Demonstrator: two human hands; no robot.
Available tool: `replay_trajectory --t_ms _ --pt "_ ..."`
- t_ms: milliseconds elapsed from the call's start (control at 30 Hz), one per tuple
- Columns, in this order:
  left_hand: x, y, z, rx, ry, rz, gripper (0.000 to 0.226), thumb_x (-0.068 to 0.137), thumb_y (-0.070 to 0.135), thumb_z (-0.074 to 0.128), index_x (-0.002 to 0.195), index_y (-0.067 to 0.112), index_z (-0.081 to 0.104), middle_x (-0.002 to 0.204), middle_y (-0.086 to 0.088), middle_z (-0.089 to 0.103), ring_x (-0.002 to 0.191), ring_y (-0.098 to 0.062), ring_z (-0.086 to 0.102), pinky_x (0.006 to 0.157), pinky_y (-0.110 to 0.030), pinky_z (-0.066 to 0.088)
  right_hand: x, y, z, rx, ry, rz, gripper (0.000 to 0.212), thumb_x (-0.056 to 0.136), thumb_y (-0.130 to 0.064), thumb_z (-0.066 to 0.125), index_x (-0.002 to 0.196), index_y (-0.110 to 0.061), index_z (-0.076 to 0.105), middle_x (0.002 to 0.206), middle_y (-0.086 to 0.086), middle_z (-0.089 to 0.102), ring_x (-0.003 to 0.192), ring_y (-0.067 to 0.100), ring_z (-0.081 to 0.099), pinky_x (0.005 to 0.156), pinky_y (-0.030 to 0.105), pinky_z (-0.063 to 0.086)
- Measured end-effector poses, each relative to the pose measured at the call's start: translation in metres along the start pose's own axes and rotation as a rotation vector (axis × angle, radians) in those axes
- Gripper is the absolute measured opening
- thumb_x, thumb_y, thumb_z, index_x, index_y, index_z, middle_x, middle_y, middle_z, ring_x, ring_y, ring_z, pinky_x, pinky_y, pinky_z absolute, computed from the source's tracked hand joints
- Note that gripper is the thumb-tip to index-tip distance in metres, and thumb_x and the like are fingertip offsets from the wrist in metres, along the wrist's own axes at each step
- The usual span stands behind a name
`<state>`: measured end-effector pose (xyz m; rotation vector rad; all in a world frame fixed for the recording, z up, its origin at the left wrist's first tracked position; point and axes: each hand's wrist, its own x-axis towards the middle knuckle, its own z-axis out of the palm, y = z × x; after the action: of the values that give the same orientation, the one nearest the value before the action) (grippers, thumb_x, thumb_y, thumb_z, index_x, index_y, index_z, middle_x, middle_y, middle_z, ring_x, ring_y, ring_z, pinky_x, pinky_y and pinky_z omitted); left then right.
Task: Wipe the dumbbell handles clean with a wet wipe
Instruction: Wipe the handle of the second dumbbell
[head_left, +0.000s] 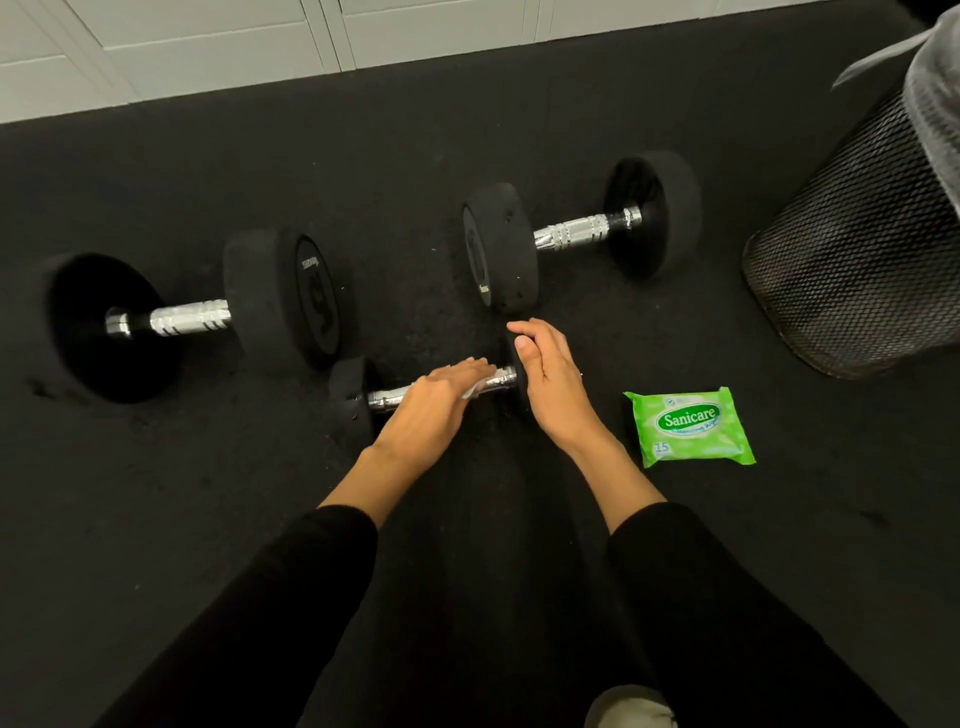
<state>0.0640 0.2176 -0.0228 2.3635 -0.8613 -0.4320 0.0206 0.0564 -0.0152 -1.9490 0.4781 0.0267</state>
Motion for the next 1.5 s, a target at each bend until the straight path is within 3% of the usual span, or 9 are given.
replay_trajectory --t_ms 133,267,400,633,833,1000,1133,1400,1500 --pt "0.021 0.010 0.005 0.049 0.025 -0.172 0.031 0.098 0.011 0.046 0.126 0.019 0.057 0.104 -0.008 0.066 0.096 -0.025 0.063 0.084 -0.036 0.048 0.002 -0.004 -0.002 0.006 -0.001 0.015 0.036 0.104 -0.031 0.029 0.132 -0.023 0.049 0.144 -0.001 0.035 0.127 0.009 0.038 0.095 0.021 0.029" --pt "0.006 0.009 0.022 0.101 0.086 -0.055 0.053 0.093 -0.009 0.043 0.142 0.013 0.044 0.145 -0.007 0.047 0.139 -0.020 0.036 0.117 -0.028 0.014 0.001 -0.007 -0.002 0.001 0.001 0.019 0.035 0.104 -0.030 0.029 0.132 -0.022 0.049 0.142 -0.001 0.037 0.114 0.001 0.038 0.090 0.019 0.030" --pt "-0.012 -0.001 0.018 0.140 0.041 0.054 0.072 0.088 -0.018 0.043 0.149 0.017 0.029 0.157 -0.003 0.027 0.147 -0.014 0.016 0.116 -0.021 -0.004 0.002 -0.010 -0.002 0.006 -0.012 0.028 0.035 0.104 -0.031 0.029 0.131 -0.022 0.049 0.142 -0.001 0.037 0.113 0.002 0.038 0.088 0.019 0.030" --pt "0.013 0.003 0.000 0.020 0.021 0.002 0.042 0.097 0.003 0.045 0.138 0.013 0.049 0.135 -0.006 0.056 0.124 -0.022 0.052 0.105 -0.032 0.039 0.011 -0.012 -0.004 0.026 -0.033 0.079 0.036 0.104 -0.032 0.029 0.131 -0.023 0.049 0.140 0.000 0.038 0.113 0.005 0.039 0.091 0.023 0.032" --pt "-0.012 -0.002 0.022 0.230 0.042 0.041 0.066 0.095 -0.005 0.043 0.152 0.018 0.020 0.159 -0.001 0.020 0.148 -0.014 0.010 0.119 -0.029 0.000 0.014 -0.014 -0.004 0.025 -0.046 0.091 0.035 0.103 -0.033 0.029 0.130 -0.024 0.050 0.139 0.000 0.039 0.112 0.005 0.040 0.090 0.023 0.032" --pt "0.005 -0.005 0.015 0.262 0.015 0.020 0.053 0.101 0.033 0.040 0.151 0.020 0.026 0.157 0.002 0.029 0.147 -0.012 0.017 0.118 -0.036 0.007 0.018 -0.014 -0.005 0.006 -0.036 0.085 0.036 0.104 -0.033 0.029 0.130 -0.023 0.051 0.136 0.001 0.042 0.109 0.005 0.041 0.090 0.022 0.031" --pt "0.010 0.003 0.012 0.274 -0.074 -0.019 0.071 0.095 0.061 0.031 0.152 0.020 0.022 0.158 0.004 0.023 0.147 -0.010 0.013 0.119 -0.040 0.000 0.019 -0.013 -0.004 0.000 -0.044 0.091 0.035 0.103 -0.034 0.028 0.128 -0.025 0.051 0.136 0.000 0.042 0.109 0.005 0.041 0.090 0.023 0.032" --pt "0.024 -0.023 -0.014 0.157 -0.133 0.014 0.044 0.101 0.035 0.040 0.143 0.022 0.043 0.147 0.006 0.044 0.136 -0.010 0.040 0.119 -0.039 0.007 0.016 -0.013 -0.005 0.022 -0.032 0.080 0.037 0.104 -0.032 0.027 0.129 -0.024 0.053 0.136 -0.001 0.042 0.109 0.003 0.040 0.090 0.019 0.029" --pt "0.022 -0.022 -0.010 0.155 -0.136 0.002 0.045 0.101 0.031 0.042 0.144 0.018 0.041 0.148 0.001 0.044 0.141 -0.016 0.033 0.118 -0.037 0.011 0.015 -0.013 -0.004 0.021 -0.037 0.079 0.037 0.104 -0.032 0.027 0.129 -0.023 0.052 0.136 -0.001 0.042 0.109 0.003 0.039 0.090 0.020 0.029"
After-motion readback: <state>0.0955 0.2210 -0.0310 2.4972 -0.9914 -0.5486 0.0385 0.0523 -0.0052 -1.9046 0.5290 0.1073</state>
